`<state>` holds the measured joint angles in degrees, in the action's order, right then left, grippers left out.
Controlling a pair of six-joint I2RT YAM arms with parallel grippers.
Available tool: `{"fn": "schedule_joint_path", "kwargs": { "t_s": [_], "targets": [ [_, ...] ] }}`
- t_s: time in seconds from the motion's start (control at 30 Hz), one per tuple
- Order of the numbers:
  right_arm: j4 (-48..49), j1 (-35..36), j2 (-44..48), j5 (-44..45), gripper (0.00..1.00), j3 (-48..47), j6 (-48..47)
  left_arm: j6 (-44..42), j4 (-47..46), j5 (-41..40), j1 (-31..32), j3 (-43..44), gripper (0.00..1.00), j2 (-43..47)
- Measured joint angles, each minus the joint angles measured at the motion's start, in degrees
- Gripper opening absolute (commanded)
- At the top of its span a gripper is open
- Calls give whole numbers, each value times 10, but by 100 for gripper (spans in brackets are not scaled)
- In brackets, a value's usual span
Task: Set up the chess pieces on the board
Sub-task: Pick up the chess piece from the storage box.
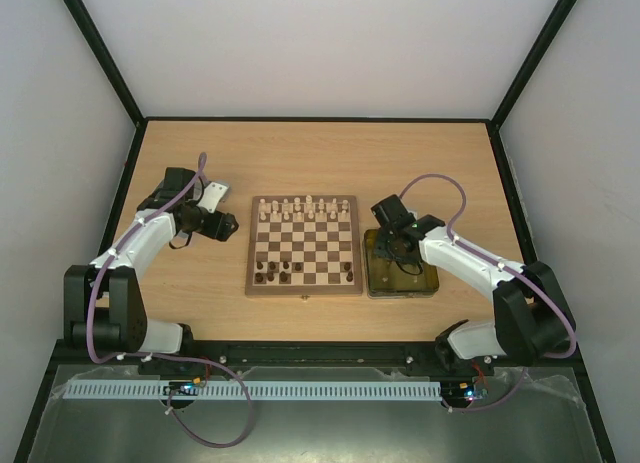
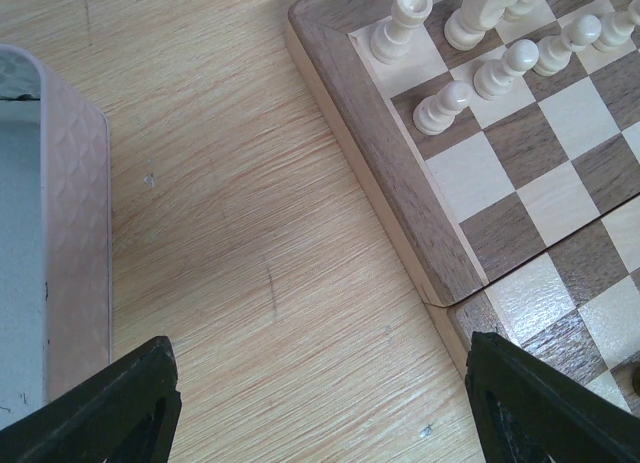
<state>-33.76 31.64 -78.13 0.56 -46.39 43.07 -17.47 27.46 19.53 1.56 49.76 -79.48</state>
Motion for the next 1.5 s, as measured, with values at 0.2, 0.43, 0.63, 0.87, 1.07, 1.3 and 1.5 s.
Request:
{"fn": "schedule_joint_path", "kwargs": {
  "t_s": [0.2, 0.43, 0.63, 0.87, 1.07, 1.3, 1.5],
  "targets": [
    [6, -4, 0, -4, 31, 13, -2, 0, 0, 0, 0, 0, 79, 0],
    [22, -8, -4, -9, 30, 34, -2, 0, 0, 0, 0, 0, 79, 0],
    [36, -11, -14, -10, 26, 38, -4, 0, 0, 0, 0, 0, 79, 0],
    [50, -13, -22, -11, 18, 43, -5, 0, 0, 0, 0, 0, 79, 0],
    [59, -13, -24, -16, 14, 52, -5, 0, -1, 0, 0, 0, 79, 0],
    [61, -13, -23, -16, 2, 55, -6, 0, -1, 0, 0, 0, 79, 0],
    [23, -13, 6, 3, 2, 30, -15, 0, -2, 0, 0, 0, 79, 0]
  ]
}}
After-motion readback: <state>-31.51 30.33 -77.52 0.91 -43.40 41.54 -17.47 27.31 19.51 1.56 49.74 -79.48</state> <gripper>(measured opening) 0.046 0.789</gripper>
